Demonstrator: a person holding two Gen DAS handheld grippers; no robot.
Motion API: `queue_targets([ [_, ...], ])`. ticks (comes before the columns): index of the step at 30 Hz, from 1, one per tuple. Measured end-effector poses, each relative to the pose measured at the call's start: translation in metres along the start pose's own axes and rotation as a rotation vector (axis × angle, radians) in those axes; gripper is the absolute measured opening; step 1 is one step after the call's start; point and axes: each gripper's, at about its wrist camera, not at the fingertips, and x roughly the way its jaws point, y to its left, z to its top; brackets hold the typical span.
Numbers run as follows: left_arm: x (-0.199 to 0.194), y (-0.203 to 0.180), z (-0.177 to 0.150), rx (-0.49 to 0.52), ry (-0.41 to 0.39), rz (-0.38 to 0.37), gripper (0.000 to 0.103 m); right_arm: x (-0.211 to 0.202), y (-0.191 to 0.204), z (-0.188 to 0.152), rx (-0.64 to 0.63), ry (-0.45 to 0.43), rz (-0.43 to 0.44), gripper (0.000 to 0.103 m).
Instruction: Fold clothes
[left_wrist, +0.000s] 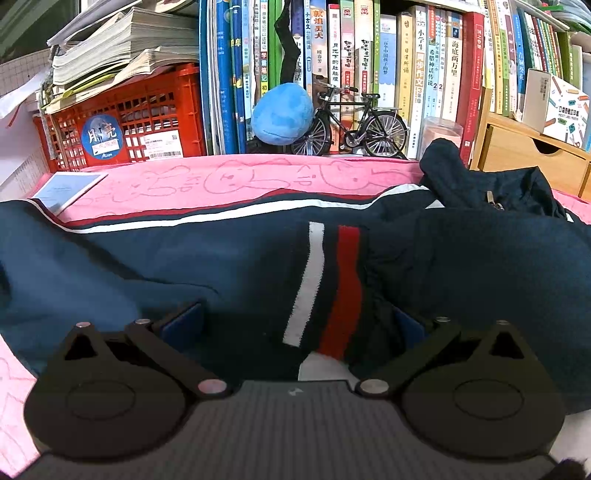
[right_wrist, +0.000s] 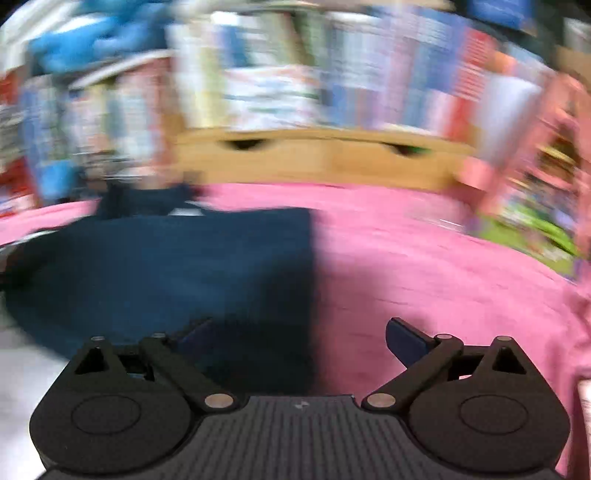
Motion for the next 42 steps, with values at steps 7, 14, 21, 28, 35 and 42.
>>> queue_targets([
  [7,0.000,0.001,0.001,-0.006,0.004,-0.004,0.103,0.020,0.068,-0.004,-0.167,0.067,0.077,0.100],
  [14,-0.013,0.011,0.003,-0.021,0.001,-0.043,0.103,0.027,0.055,-0.014,-0.112,0.054,0.090,0.103],
  [21,-0.066,0.106,0.009,-0.281,-0.075,-0.125,0.103,0.024,0.052,-0.016,-0.110,0.056,0.093,0.103],
  [28,-0.048,0.226,0.020,-0.445,-0.064,0.380,0.103,0.021,0.050,-0.018,-0.112,0.056,0.092,0.103],
  [35,0.001,0.288,0.019,-0.685,-0.015,0.400,0.028,0.022,0.050,-0.018,-0.111,0.057,0.092,0.103],
  [42,-0.008,0.262,0.043,-0.588,-0.143,0.294,0.002,0.022,0.049,-0.018,-0.111,0.058,0.093,0.103],
])
